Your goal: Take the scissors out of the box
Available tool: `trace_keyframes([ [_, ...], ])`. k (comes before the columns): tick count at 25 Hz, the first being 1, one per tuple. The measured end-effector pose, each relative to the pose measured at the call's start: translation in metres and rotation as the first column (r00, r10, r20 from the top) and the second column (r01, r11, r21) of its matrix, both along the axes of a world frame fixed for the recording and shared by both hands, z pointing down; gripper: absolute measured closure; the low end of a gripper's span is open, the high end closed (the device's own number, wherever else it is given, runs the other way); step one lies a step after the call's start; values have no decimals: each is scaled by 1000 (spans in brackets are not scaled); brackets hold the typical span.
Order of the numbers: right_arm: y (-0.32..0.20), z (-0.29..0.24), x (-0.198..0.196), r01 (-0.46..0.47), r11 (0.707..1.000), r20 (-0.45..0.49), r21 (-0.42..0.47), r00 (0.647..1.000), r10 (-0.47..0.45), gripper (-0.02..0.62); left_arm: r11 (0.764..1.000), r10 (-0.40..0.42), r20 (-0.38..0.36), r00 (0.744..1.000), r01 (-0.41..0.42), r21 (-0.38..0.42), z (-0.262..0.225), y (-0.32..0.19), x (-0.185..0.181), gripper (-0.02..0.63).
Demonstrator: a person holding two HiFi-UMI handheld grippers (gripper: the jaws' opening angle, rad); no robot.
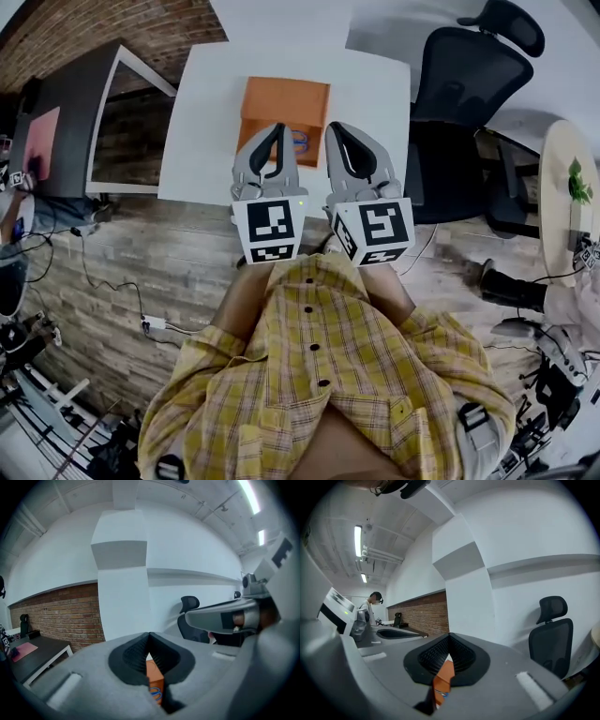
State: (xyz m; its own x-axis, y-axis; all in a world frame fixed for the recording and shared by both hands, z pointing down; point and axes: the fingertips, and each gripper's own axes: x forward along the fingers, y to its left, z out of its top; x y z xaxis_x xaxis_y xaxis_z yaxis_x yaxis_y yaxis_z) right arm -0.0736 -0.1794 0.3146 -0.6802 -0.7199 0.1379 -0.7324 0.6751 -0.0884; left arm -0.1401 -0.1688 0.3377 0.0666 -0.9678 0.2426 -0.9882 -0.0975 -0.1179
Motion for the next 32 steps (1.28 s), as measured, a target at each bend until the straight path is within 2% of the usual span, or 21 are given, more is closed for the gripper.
trace_keyframes([
  [6, -17, 12, -1, -54, 998, -6, -12, 999, 54, 601, 991, 102, 64, 993, -96, -92, 27, -23, -2, 609],
  [12, -22, 28, -5, -73, 996, -22, -51, 997, 71, 601, 960, 205, 84, 975, -183, -212, 60, -34, 0, 609],
  [17, -31, 39, -10, -70, 995, -37, -74, 997, 67, 601, 944, 246, 153, 957, -201, -261, 81, -46, -5, 606],
  [26, -53, 56, 2, -140, 985, -58, -103, 989, 135, 601, 910, 322, 262, 910, -221, -351, 121, -64, -12, 606],
  [32, -62, 68, 9, -168, 978, -73, -126, 984, 160, 601, 864, 387, 255, 886, -253, -435, 154, -67, -9, 606],
])
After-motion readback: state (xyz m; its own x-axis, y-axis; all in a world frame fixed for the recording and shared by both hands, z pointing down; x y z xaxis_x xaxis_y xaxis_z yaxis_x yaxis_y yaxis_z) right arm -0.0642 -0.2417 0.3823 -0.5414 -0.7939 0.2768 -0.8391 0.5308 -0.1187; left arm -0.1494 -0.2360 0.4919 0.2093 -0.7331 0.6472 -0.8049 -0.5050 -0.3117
